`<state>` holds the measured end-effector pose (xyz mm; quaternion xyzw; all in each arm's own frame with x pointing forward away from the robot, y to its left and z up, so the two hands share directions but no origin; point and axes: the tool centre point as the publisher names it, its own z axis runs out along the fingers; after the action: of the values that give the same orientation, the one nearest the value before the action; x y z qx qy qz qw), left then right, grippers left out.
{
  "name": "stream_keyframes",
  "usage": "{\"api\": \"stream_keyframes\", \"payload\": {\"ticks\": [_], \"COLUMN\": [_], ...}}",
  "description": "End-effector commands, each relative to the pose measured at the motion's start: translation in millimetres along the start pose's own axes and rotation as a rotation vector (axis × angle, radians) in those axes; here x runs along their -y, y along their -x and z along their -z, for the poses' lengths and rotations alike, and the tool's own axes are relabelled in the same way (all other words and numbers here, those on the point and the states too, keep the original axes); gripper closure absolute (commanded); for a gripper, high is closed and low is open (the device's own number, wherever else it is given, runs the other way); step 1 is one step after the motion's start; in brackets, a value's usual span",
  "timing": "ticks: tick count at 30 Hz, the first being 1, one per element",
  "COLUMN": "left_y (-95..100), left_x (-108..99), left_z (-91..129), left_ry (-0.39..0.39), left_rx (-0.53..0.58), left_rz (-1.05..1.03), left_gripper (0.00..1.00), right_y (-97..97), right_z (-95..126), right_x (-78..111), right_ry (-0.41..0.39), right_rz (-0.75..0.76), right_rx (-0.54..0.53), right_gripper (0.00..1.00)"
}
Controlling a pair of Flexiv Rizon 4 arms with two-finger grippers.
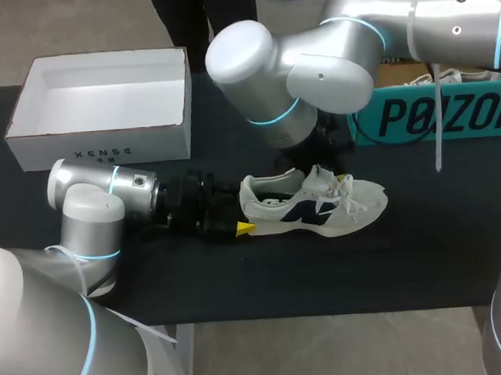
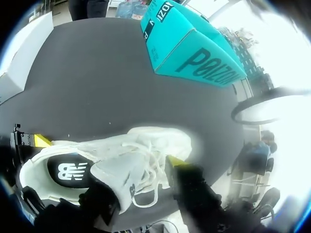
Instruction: Take the shoe out of the shoebox, open the shoe tongue, remove and reinsert the insole, then place the shoe into the shoebox
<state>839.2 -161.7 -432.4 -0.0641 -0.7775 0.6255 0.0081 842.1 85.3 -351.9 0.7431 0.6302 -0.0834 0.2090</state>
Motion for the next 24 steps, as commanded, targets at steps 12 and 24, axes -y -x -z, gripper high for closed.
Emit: {"api": "stream_keyframes", "payload": {"ticks": [12, 24], "left_y": [-0.1, -0.1], "left_x": [-2.0, -2.0], "left_z": [-3.0, -3.0], "left_ry": [0.001, 0.001], "left_rx": [0.000, 0.000], "left_rz": [0.000, 0.000], "left_gripper": [1.00, 1.00], "right_y": [-24.9, -8.3], "right_z": [23.9, 19.0], "right_x": [10.5, 6.7], "right_ry": [0.037, 0.024], "right_rz": [0.078, 0.053], "right_rx": [-0.041, -0.040], "right_gripper": [0.91, 1.00]}}
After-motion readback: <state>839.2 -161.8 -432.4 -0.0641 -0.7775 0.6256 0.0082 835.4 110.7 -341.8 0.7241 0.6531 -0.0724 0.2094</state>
